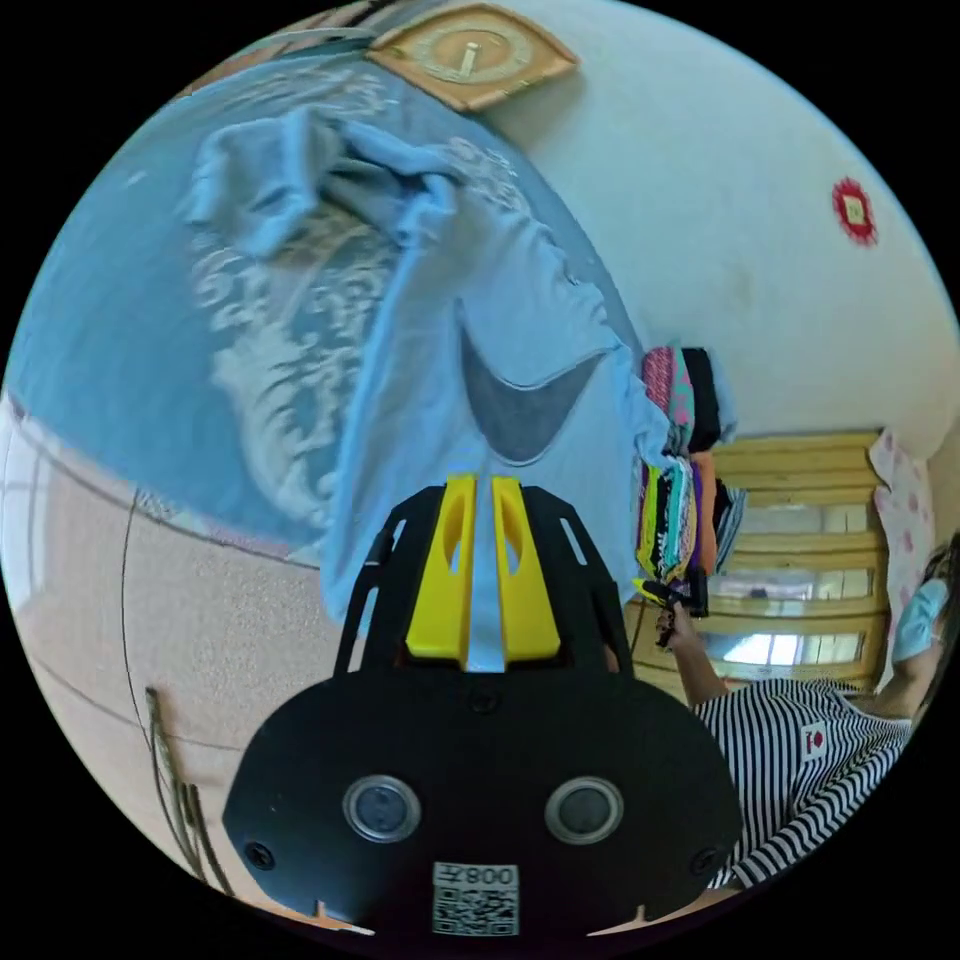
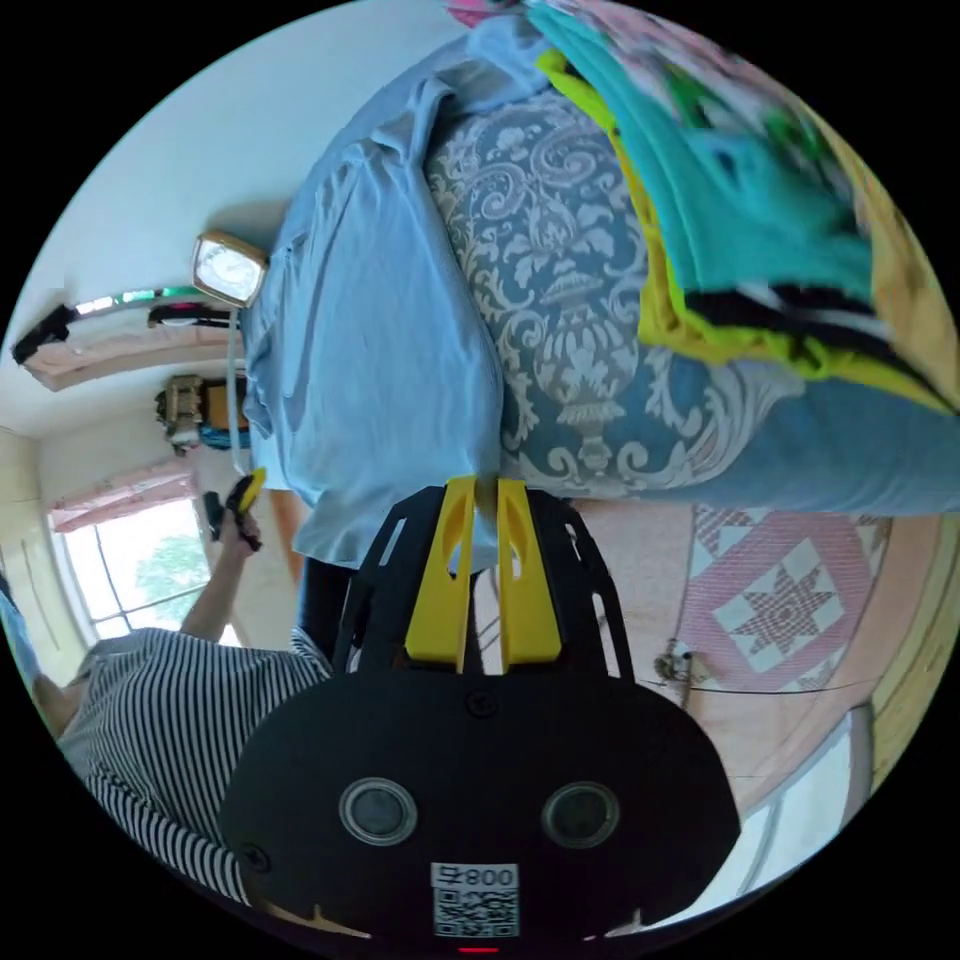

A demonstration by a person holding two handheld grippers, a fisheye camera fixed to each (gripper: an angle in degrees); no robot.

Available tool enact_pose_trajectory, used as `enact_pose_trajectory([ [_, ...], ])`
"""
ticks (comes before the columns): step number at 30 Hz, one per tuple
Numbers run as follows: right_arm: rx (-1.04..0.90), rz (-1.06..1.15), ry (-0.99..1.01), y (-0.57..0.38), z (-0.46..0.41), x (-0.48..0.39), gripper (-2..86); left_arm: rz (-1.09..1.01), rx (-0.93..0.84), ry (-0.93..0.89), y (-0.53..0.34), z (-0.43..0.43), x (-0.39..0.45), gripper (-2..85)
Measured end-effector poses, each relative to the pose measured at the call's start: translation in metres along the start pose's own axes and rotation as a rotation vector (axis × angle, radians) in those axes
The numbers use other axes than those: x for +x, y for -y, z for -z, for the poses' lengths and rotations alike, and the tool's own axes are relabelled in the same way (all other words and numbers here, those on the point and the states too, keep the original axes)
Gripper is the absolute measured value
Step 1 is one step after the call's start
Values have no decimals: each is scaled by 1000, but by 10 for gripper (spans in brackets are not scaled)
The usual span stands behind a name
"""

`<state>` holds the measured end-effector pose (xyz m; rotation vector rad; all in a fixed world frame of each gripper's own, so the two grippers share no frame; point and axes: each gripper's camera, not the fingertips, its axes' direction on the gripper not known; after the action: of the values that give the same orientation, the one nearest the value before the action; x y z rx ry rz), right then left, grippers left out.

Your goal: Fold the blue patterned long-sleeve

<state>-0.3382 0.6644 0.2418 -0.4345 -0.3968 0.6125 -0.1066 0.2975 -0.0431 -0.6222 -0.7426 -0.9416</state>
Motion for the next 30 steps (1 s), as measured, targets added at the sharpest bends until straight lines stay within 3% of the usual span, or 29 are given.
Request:
enact_pose_trajectory([
  [5,166,95,-317,30,66,-70,31,-249,-164,-96,82,-46,111,39],
  [9,312,156,-395,53,104,-100,30,-453,-297,-168,133,-91,214,45],
  [19,525,169,-170,152,68,-120,29,-642,-380,-207,177,-132,387,49],
  [25,535,183,-125,195,30,-133,28,-618,-233,8,235,-79,428,51],
  [30,562,335,-27,252,44,-156,27,-478,-98,148,312,-45,453,49],
])
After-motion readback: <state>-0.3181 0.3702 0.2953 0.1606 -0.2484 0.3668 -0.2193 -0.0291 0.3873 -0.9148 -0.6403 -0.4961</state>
